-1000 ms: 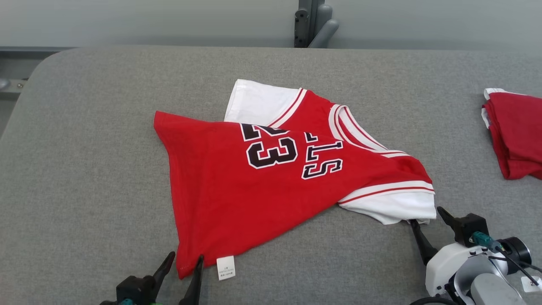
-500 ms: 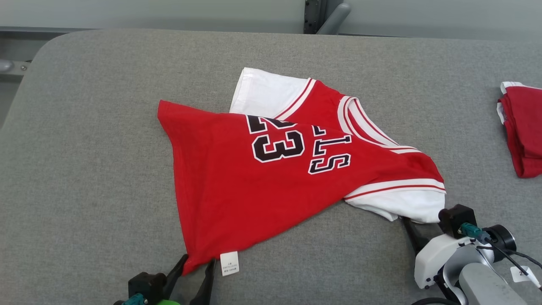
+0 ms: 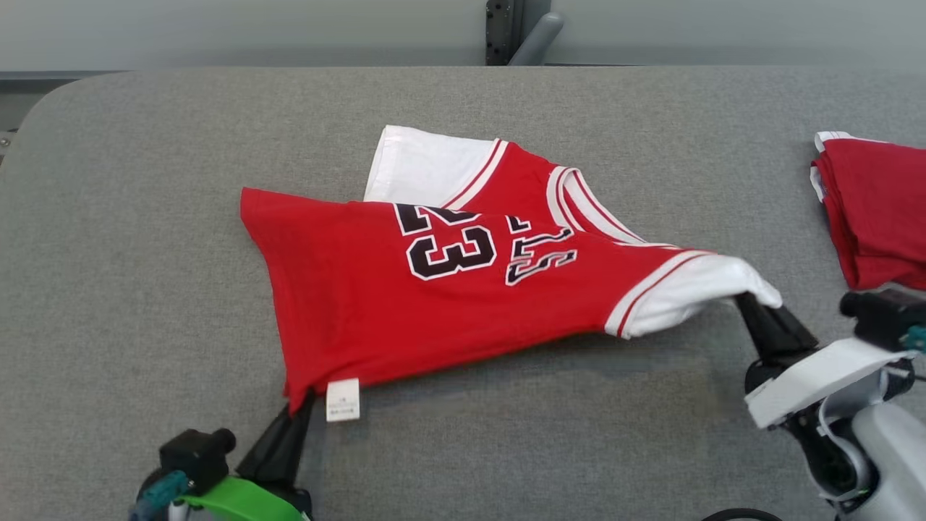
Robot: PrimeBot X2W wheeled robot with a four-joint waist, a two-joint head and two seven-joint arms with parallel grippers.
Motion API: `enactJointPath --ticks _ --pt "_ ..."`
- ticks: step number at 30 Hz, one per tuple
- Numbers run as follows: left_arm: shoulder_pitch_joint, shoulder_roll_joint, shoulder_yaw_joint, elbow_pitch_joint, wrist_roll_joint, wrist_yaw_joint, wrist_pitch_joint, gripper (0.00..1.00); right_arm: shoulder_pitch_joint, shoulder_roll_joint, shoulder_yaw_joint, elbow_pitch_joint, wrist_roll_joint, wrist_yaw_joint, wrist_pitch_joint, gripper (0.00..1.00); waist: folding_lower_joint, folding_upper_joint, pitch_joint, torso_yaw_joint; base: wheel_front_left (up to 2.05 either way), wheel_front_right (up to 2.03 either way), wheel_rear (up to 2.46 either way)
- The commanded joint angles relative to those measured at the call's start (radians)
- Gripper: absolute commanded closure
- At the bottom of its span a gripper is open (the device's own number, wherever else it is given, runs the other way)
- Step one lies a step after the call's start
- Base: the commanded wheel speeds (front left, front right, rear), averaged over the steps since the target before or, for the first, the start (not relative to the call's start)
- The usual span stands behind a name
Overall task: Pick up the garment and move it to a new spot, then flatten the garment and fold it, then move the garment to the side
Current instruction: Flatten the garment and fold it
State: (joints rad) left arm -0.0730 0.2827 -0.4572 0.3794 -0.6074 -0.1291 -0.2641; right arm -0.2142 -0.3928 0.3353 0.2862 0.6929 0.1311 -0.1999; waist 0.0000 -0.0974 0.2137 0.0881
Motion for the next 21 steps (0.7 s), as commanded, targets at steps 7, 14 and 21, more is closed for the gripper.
enactJointPath --ticks 7,14,21 --pt "-0.086 0.171 0.089 -0.343 0.017 -0.001 0.045 1.00 0.018 -0.173 -0.215 -0.381 0.279 -0.001 0.144 1.00 0.0000 0.0000 0.059 -0.044 0.00 0.00 0.00" --pt "-0.503 0.322 0.112 -0.604 -0.071 -0.001 0.293 1.00 -0.248 -0.235 -0.392 -0.438 0.370 -0.001 0.412 1.00 0.0000 0.0000 0.247 -0.032 0.00 0.00 0.00" --pt "-1.203 0.289 -0.056 -0.252 -0.005 -0.001 0.369 1.00 -0.935 -0.035 -0.417 -0.088 0.123 0.000 0.755 1.00 0.0000 0.0000 0.485 -0.031 0.00 0.00 0.00"
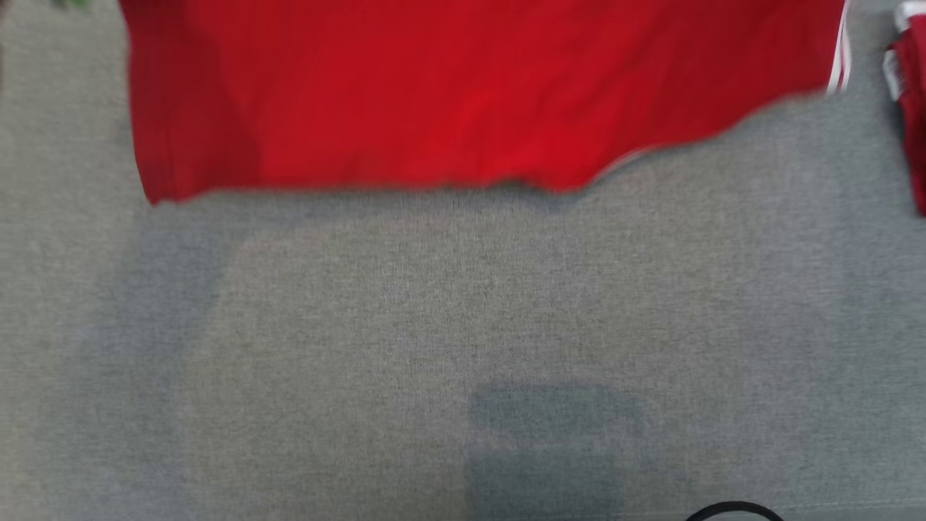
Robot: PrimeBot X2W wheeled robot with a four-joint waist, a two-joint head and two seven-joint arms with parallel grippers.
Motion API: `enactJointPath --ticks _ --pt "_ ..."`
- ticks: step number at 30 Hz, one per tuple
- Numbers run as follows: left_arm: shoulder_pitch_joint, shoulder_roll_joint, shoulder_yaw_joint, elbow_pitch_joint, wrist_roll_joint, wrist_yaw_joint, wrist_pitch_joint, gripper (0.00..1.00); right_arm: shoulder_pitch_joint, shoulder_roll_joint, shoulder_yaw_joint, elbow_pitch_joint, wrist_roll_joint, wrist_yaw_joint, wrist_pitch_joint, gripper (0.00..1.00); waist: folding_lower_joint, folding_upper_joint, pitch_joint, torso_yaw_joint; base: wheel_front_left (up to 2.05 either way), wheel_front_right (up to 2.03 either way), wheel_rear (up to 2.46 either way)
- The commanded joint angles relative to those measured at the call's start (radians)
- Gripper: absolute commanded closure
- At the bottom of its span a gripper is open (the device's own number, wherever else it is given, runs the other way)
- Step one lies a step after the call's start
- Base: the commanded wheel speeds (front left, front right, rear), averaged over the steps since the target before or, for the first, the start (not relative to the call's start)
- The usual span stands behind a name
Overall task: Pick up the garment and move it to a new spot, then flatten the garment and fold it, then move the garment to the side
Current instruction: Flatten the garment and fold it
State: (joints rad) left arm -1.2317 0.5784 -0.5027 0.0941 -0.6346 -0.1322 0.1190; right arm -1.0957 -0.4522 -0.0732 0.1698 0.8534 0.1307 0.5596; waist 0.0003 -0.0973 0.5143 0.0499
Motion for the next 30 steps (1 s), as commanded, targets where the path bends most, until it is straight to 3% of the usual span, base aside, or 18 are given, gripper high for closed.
enactJointPath --ticks 1,7,12,15,18,24,30 --pt "-0.117 -0.018 -0.024 0.100 0.048 0.002 -0.034 1.00 -0.138 0.070 -0.021 0.073 -0.094 0.000 -0.016 1.00 -0.0003 -0.0002 0.202 0.001 0.00 0.00 0.00" --pt "-0.440 -0.091 -0.044 0.439 0.237 0.040 -0.265 1.00 -0.506 0.317 -0.119 0.290 -0.321 0.000 -0.177 1.00 -0.0003 -0.0002 0.285 -0.043 0.00 0.00 0.00" --pt "-0.501 -0.125 -0.070 0.573 0.287 0.035 -0.364 1.00 -0.538 0.372 -0.075 0.319 -0.319 0.000 -0.221 1.00 -0.0003 -0.0002 0.315 -0.062 0.00 0.00 0.00" --pt "-0.453 -0.113 -0.110 0.635 0.301 0.016 -0.382 1.00 -0.438 0.375 -0.006 0.288 -0.272 0.000 -0.231 1.00 -0.0003 -0.0002 0.322 -0.069 0.00 0.00 0.00" --pt "-0.349 -0.085 -0.108 0.596 0.288 0.007 -0.384 1.00 -0.284 0.345 0.062 0.221 -0.201 0.000 -0.246 1.00 -0.0003 -0.0002 0.323 -0.076 0.00 0.00 0.00" --pt "0.051 0.008 -0.042 0.424 0.245 0.005 -0.384 1.00 0.155 0.269 0.137 0.065 -0.035 0.000 -0.282 1.00 -0.0003 -0.0002 0.246 -0.070 0.00 0.00 0.00" --pt "0.513 0.013 0.041 0.262 0.200 0.055 -0.382 1.00 0.602 0.198 0.140 -0.043 0.083 -0.005 -0.314 1.00 -0.0003 -0.0002 0.098 -0.045 0.00 0.00 0.00"
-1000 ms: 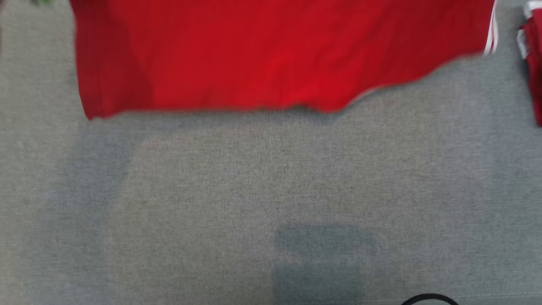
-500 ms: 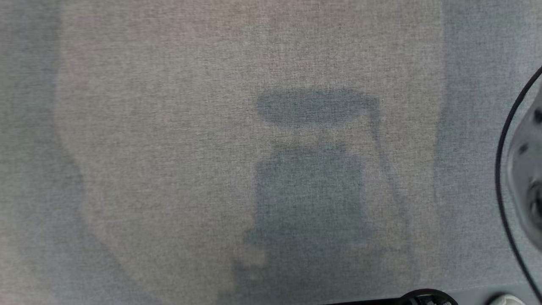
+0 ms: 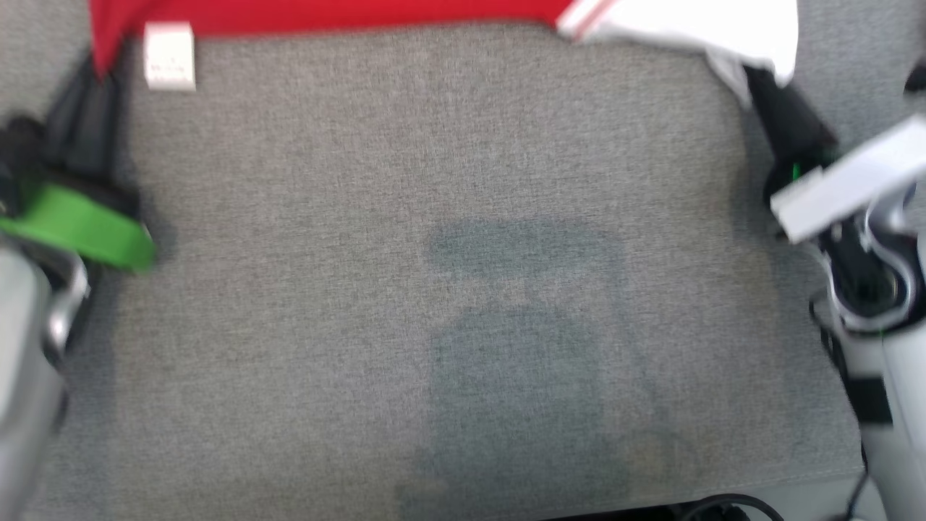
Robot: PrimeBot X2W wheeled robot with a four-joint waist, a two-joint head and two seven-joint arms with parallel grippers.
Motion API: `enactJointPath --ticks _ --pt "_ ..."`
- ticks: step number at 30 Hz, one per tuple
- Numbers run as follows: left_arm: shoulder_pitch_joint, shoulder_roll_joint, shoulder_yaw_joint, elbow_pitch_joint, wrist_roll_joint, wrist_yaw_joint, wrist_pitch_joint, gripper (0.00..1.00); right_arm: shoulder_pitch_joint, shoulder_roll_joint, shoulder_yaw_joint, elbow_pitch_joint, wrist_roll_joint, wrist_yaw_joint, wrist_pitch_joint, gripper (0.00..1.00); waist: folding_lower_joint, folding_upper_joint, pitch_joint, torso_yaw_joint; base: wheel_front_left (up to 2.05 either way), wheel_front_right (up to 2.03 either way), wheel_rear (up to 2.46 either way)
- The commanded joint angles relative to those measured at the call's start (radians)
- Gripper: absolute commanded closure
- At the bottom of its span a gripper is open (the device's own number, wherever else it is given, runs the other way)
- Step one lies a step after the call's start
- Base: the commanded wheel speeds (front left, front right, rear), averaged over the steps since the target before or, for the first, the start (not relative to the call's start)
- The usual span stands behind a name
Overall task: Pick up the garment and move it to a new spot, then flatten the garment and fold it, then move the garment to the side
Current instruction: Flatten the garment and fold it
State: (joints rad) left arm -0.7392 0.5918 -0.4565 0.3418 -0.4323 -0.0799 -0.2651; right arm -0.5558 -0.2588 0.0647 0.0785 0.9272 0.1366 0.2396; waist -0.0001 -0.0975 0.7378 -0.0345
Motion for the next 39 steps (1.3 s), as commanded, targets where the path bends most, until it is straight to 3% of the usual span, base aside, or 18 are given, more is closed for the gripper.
enactJointPath --ticks 1,7,12,16,20,23,25,30,39 --pt "0.094 -0.009 0.001 -0.014 -0.004 0.016 0.002 1.00 0.126 0.001 0.005 0.027 0.029 -0.011 0.003 1.00 0.0001 0.0001 -0.151 0.044 0.00 0.00 0.00" --pt "0.497 -0.054 -0.039 -0.118 0.006 0.079 0.006 1.00 0.422 -0.018 0.021 -0.032 0.084 -0.010 -0.030 1.00 0.0001 0.0001 -0.296 0.049 0.00 0.00 0.00" --pt "0.766 -0.110 -0.056 -0.213 -0.052 0.164 0.005 1.00 0.625 -0.037 0.002 -0.068 0.126 -0.008 -0.073 1.00 0.0001 0.0001 -0.364 0.056 0.00 0.00 0.00" --pt "0.874 -0.119 -0.065 -0.328 -0.093 0.197 0.034 1.00 0.749 -0.070 -0.036 -0.158 0.196 -0.006 -0.104 1.00 0.0001 0.0001 -0.377 0.071 0.00 0.00 0.00" --pt "0.901 -0.078 -0.049 -0.480 -0.128 0.211 0.120 1.00 0.807 -0.121 -0.090 -0.282 0.278 -0.006 -0.100 1.00 0.0001 0.0001 -0.381 0.073 0.00 0.00 0.00" --pt "0.856 -0.030 -0.015 -0.586 -0.168 0.211 0.207 1.00 0.760 -0.178 -0.122 -0.339 0.299 -0.006 -0.066 1.00 0.0001 0.0001 -0.371 0.066 0.00 0.00 0.00" --pt "0.835 -0.028 -0.002 -0.612 -0.196 0.206 0.237 1.00 0.727 -0.200 -0.124 -0.342 0.286 -0.006 -0.049 1.00 0.0001 0.0001 -0.363 0.064 0.00 0.00 0.00" --pt "0.687 0.051 0.019 -0.621 -0.228 0.191 0.445 1.00 0.490 -0.236 -0.054 -0.258 0.257 -0.006 0.088 1.00 0.0001 0.0001 -0.297 0.067 0.00 0.00 0.00" --pt "0.312 -0.030 -0.018 -0.432 -0.257 0.113 0.605 1.00 0.087 -0.193 0.020 0.042 0.133 -0.006 0.293 1.00 0.0001 0.0001 -0.175 0.131 0.00 0.00 0.00"
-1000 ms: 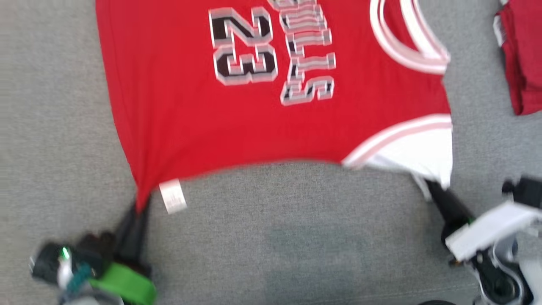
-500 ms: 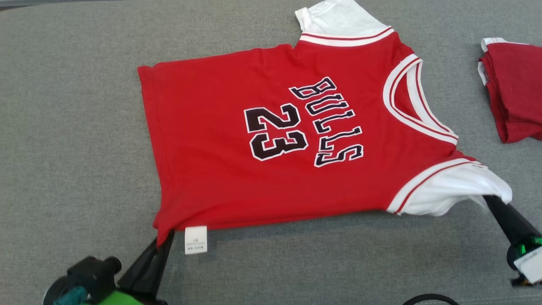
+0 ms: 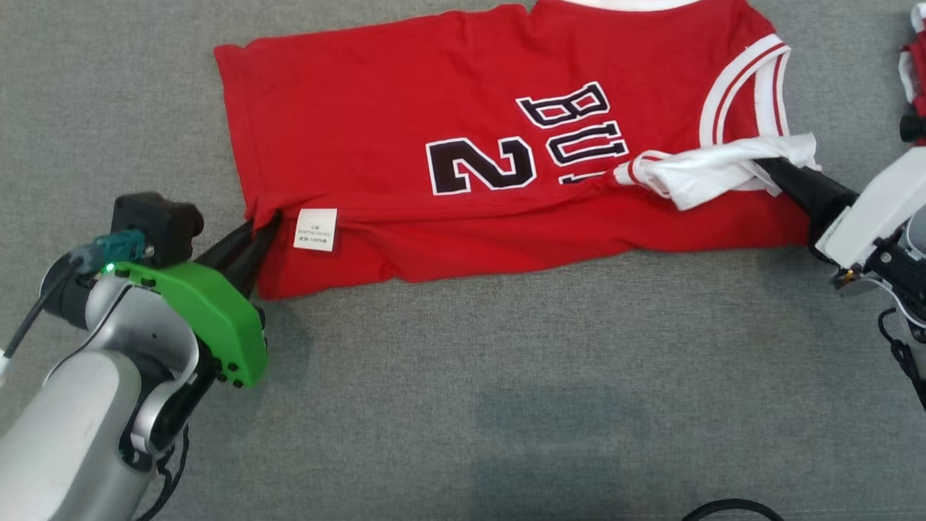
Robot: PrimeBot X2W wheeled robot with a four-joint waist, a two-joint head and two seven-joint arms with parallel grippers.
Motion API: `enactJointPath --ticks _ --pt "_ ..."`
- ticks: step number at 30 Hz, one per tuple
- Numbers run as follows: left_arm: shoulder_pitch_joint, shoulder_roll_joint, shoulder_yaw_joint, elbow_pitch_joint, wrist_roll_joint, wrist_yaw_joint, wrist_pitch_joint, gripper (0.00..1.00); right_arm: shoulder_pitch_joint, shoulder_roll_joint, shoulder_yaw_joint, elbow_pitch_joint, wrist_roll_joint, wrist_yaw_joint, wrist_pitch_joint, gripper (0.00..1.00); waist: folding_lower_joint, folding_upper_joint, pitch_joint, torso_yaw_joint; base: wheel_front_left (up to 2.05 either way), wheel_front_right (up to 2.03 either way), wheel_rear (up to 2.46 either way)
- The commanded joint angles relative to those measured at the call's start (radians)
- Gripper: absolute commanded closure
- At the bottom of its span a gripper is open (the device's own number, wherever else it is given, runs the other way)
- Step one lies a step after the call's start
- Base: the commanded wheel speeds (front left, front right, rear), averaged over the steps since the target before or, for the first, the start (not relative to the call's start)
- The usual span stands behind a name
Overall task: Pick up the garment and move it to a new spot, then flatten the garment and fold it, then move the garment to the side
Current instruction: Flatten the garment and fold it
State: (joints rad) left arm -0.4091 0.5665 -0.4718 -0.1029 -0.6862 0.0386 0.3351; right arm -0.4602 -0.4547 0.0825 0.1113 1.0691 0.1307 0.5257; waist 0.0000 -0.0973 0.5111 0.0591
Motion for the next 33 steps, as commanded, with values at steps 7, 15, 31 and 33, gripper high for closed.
enactJointPath --ticks 7,15,31,33 --pt "-0.144 -0.047 -0.038 0.175 0.009 -0.052 0.030 1.00 -0.145 0.036 0.031 0.118 -0.097 0.000 0.019 0.87 0.0000 -0.0001 0.082 0.043 0.00 0.00 0.00" --pt "-0.085 -0.060 -0.029 0.221 -0.025 -0.028 0.017 0.00 -0.146 0.017 0.070 0.108 -0.141 -0.001 -0.077 0.00 0.0000 -0.0001 0.047 0.022 0.00 0.00 0.00" --pt "0.312 -0.112 0.119 -0.051 -0.164 0.156 -0.174 0.00 0.247 -0.075 -0.009 -0.102 -0.382 0.000 -0.292 0.00 0.0000 -0.0001 -0.059 -0.020 0.00 0.00 0.00" --pt "0.284 -0.124 0.114 -0.037 -0.166 0.150 -0.173 0.00 0.250 -0.051 -0.017 -0.085 -0.388 0.000 -0.288 0.00 0.0000 -0.0001 -0.044 -0.016 0.00 0.00 0.00"
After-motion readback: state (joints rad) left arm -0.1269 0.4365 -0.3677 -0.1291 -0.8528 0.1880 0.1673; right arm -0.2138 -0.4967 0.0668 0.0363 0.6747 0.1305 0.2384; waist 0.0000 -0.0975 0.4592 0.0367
